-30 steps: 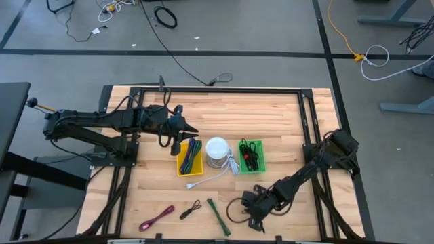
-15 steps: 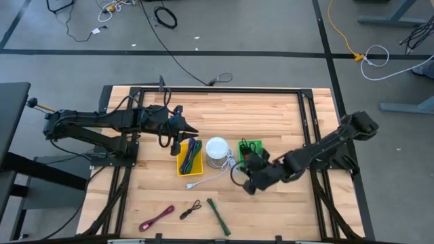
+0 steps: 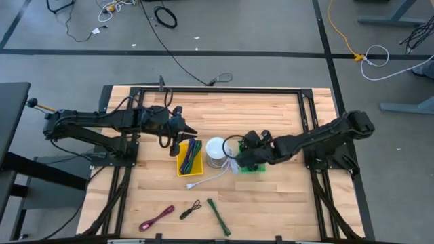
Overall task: Pick & Place USB Port
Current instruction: Put the black charger cable into the green basket, then put the black green charger cable into the yellow basket
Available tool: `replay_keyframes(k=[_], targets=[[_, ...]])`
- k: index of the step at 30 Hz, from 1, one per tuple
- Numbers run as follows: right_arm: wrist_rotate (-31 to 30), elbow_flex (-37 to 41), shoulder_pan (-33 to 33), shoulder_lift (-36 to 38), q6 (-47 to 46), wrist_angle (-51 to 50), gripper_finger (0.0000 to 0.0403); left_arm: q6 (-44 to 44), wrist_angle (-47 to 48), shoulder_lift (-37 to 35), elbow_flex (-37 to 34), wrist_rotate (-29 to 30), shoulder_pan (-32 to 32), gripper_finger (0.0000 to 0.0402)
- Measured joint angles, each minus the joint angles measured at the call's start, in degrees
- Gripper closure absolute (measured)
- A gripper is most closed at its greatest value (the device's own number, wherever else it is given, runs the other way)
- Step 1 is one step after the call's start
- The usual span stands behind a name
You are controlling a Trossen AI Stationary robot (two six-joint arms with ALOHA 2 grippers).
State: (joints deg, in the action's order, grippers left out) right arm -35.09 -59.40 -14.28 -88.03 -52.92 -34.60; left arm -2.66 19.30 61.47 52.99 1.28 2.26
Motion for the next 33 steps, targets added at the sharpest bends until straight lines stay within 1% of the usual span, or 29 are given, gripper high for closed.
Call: replay_keyframes(k=[4,7,11,15,21,26,31,33], targets=[[1.41,3.07,0.85,-0.02,-4.1,-0.33,0.0403,-0.14,0.34,0.02,0.0,0.0,0.0,0.0333],[3.32,5.64,1.6,-0.02,-5.35,0.43,0.0403,-0.62,0.35,0.02,0.0,0.02,0.0,0.0333],[3.89,7.97,2.32,-0.04,-6.14,2.6,0.0395,-1.46,0.34,0.02,0.0,0.17,0.0,0.0333],[5.93,8.67,2.85,-0.02,-3.04,4.0,0.0365,-1.46,0.34,0.02,0.0,0.5,0.02,0.0333],[4.54,8.64,2.86,0.08,1.25,5.95,0.0311,-1.48,0.32,0.02,0.0,0.61,0.02,0.0333],[4.62,8.62,3.0,1.63,3.95,5.97,0.0268,-1.5,0.3,0.02,0.0,0.61,0.0,0.0333],[4.72,7.5,2.93,5.47,7.21,6.67,0.0249,-1.65,0.31,0.02,0.0,0.63,0.02,0.0333],[6.28,6.75,2.79,7.5,9.67,7.61,0.0248,-1.65,0.34,0.02,0.0,0.61,0.0,0.0333]])
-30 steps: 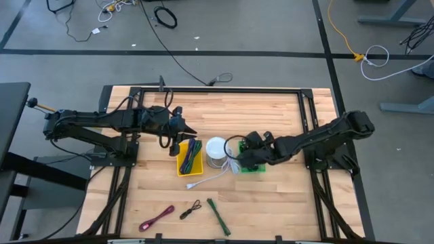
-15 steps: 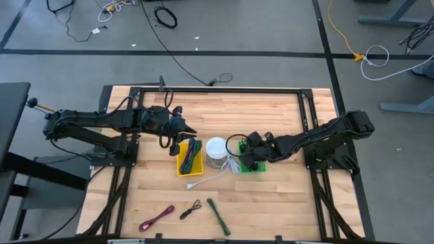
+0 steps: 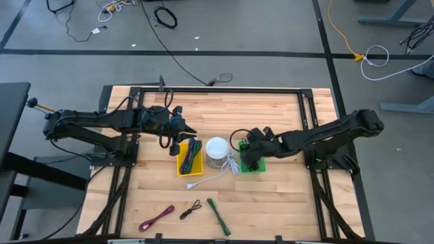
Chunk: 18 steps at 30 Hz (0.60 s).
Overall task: Pick & Place USB Port
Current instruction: Put the black green charger cable into the yellow basket
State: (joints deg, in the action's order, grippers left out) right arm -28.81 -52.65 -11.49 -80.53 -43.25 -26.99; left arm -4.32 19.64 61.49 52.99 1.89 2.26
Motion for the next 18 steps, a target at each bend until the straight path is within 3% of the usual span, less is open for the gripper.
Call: replay_keyframes(k=[7,18], targets=[[14.55,-0.22,-4.42,-0.55,5.87,15.02,0.0248,0.0,1.18,0.0,0.0,4.8,0.1,0.0333],[16.0,-0.22,-17.92,-14.47,-8.81,32.44,0.0251,0.61,2.16,0.0,0.0,7.5,0.17,0.0333]])
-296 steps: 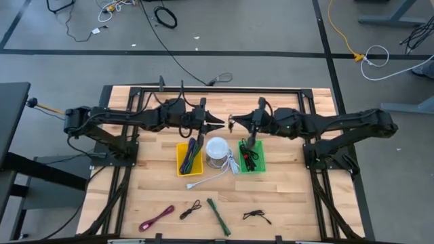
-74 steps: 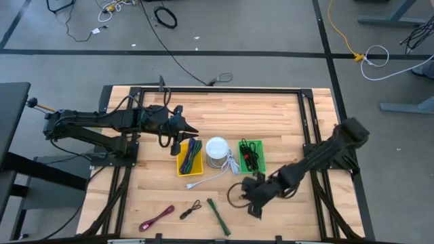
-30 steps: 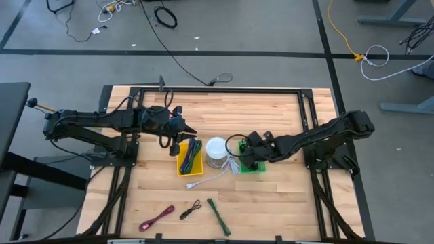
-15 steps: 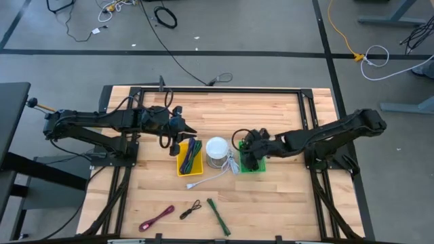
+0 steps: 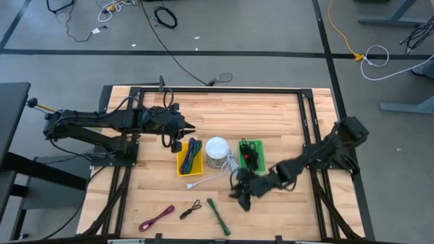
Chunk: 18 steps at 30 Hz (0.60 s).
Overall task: Pick & Place USB Port
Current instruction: Put the black green charger cable into the yellow basket
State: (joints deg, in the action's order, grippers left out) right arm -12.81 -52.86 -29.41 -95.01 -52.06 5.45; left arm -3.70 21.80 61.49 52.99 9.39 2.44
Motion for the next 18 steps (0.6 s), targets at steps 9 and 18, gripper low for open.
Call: replay_keyframes(k=[9,18], targets=[[0.06,-9.31,-6.54,-11.81,-4.53,-1.51,0.027,2.06,-0.17,0.0,0.0,0.0,0.0,0.0333],[1.23,-12.95,-7.05,-19.06,-9.08,-3.92,0.0262,6.22,-0.1,0.0,0.0,-0.61,-0.09,0.0333]])
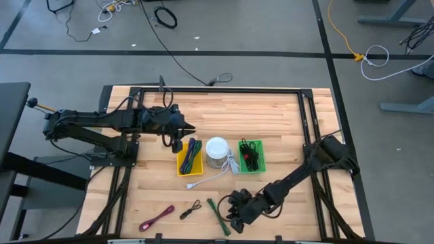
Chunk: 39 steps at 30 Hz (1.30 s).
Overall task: Pick & Place USB Port
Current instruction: Put the black green charger cable into the yellow basket
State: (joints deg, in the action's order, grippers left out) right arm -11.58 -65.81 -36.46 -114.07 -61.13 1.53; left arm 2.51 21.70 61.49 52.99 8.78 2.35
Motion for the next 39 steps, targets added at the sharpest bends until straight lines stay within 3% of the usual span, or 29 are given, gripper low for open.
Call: replay_keyframes(k=[16,34,37,39], targets=[[1.5,-8.12,-0.01,-6.57,2.46,0.22,0.0249,3.96,0.1,0.0,0.0,0.0,-0.07,0.0333],[1.75,-8.27,0.12,-8.86,-0.74,0.55,0.0249,4.6,1.01,0.0,-0.01,0.0,-0.07,0.0333],[1.25,-8.34,0.12,-9.28,0.76,0.3,0.0267,4.79,1.2,0.0,-0.01,0.0,-0.07,0.0333],[1.07,-8.33,0.12,-9.31,0.68,-0.27,0.0306,4.82,1.39,0.0,-0.01,0.0,-0.07,0.0333]])
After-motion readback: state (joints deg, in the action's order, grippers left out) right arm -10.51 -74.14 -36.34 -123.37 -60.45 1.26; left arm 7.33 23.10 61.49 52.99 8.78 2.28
